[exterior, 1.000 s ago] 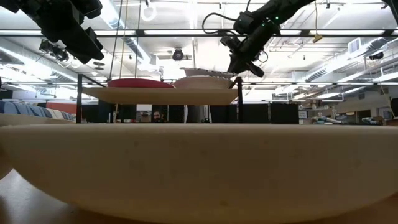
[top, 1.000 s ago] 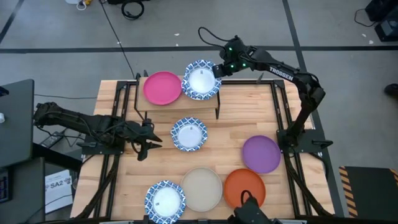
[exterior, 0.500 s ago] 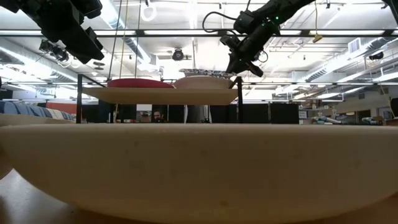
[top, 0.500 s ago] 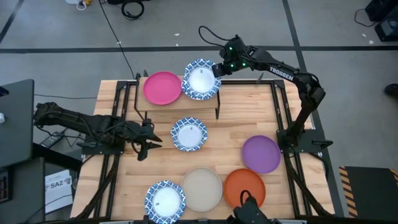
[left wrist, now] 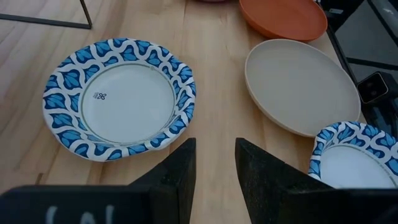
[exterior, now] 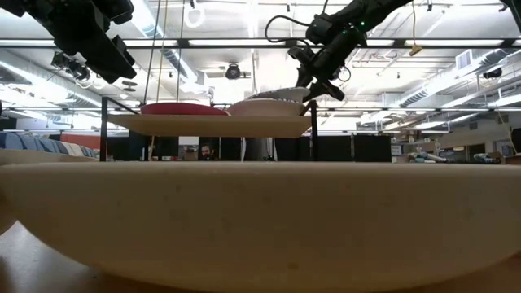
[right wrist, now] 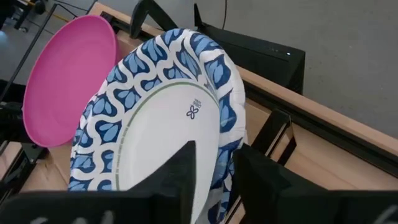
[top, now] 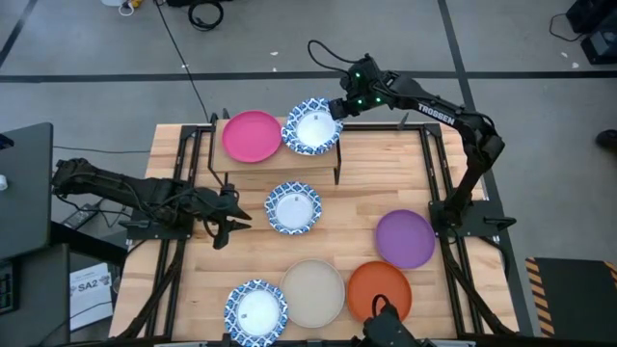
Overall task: Place and stack plates onto a shelf
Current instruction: Stack the top right white patterned bowl on top of the other white patterned bowl on the shelf
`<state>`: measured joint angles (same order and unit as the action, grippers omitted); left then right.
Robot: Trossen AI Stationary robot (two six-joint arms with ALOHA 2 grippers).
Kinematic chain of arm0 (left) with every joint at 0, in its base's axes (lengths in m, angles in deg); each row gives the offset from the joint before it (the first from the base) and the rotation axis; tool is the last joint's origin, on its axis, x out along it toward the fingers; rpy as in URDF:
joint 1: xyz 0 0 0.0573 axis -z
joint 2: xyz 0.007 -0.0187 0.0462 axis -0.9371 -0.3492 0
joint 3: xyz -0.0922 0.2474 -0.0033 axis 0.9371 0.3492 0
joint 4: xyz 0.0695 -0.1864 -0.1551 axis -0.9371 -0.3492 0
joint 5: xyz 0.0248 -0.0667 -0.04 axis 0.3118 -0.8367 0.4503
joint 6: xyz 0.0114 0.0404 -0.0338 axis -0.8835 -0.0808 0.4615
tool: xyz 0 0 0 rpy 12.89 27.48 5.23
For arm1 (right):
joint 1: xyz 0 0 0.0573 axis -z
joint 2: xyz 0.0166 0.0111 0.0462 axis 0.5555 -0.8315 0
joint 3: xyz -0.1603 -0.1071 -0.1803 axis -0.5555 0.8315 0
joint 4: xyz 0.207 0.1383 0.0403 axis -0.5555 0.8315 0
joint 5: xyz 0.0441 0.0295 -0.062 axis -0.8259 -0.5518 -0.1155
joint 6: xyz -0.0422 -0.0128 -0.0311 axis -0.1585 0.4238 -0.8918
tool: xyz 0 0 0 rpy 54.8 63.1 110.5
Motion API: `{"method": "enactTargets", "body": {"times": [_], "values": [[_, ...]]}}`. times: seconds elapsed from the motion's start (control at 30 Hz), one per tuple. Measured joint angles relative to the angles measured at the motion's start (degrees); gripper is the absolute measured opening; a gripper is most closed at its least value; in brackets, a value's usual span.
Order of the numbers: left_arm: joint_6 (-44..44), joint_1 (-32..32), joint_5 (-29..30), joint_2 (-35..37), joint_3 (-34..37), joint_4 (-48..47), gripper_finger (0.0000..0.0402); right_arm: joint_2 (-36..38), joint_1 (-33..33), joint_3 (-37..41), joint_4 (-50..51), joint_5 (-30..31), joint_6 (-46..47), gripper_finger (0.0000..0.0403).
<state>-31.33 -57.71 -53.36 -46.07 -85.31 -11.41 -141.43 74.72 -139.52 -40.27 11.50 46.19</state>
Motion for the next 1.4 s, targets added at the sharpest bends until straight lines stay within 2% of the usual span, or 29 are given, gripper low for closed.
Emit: {"method": "enactTargets", "body": {"times": [0.23,0.4,0.67,1.13,1.4], "values": [[0.0,0.0,0.0,0.0,0.0,0.0,0.0117,0.0,-0.2,0.0,-2.3,0.0,-0.9,0.0173],[0.0,0.0,0.0,0.0,0.0,0.0,0.0117,0.0,-1.2,0.0,-6.0,0.0,-0.9,0.0194],[0.0,0.0,0.0,0.0,0.0,0.0,0.0117,0.0,-2.2,0.0,-6.4,0.1,-4.7,0.0195],[0.0,0.0,0.0,0.0,0.0,0.0,0.0117,0.1,2.5,0.0,-6.8,1.6,-8.0,0.0195],[0.0,0.0,0.0,0.0,0.0,0.0,0.0117,0.2,2.7,0.0,-6.8,1.5,-8.0,0.0194]]}}
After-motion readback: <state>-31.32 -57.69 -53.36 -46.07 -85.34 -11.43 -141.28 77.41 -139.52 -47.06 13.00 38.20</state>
